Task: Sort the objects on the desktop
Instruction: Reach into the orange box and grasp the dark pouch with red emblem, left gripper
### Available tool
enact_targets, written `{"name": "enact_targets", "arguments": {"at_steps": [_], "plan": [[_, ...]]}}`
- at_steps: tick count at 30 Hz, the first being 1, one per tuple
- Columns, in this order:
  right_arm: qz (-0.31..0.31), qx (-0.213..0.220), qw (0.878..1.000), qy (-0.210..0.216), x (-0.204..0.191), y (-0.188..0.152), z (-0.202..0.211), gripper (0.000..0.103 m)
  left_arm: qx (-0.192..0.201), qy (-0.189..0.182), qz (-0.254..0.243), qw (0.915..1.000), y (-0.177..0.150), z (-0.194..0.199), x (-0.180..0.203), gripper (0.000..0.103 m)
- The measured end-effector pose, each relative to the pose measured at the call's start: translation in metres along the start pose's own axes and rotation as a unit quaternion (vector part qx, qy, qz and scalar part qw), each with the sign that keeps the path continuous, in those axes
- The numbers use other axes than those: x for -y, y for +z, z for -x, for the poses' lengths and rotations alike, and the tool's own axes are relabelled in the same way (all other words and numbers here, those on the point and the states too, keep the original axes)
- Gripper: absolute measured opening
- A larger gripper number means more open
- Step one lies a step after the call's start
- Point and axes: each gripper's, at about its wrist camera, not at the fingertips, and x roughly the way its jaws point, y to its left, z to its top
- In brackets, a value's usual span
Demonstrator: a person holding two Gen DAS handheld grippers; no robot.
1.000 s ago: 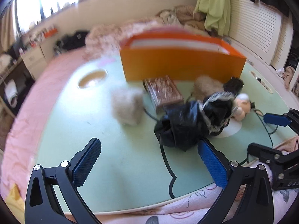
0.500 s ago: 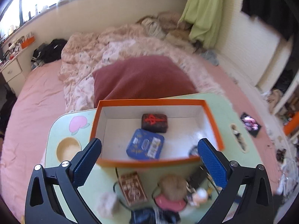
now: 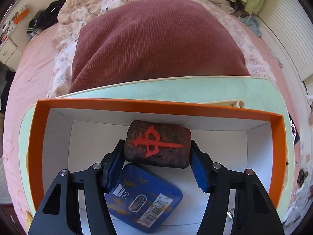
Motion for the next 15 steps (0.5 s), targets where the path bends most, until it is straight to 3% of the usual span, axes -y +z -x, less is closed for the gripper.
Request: {"name": "enact_targets", "arguments": {"at_steps": [6,11,15], "plan": [[-0.001,0.0,1.0,0.0,0.0,0.0,0.0,0.084,0.058,-0.073,0.014,0.9955,-0.01,0.052,-0.025,0.061],[-0.001,0.0,1.0,-0.001,-0.003,0.002,-0.001,0.085,0.172,-0.114,-0.012,0.9784,-0.055,0.148,-0.047,0.061],[-0.002,0.0,1.0,-0.001,-0.002,0.001,-0.001,0.085,0.222,-0.142,-0.013,0.9644,-0.104,0.19,-0.071,0.061]]}}
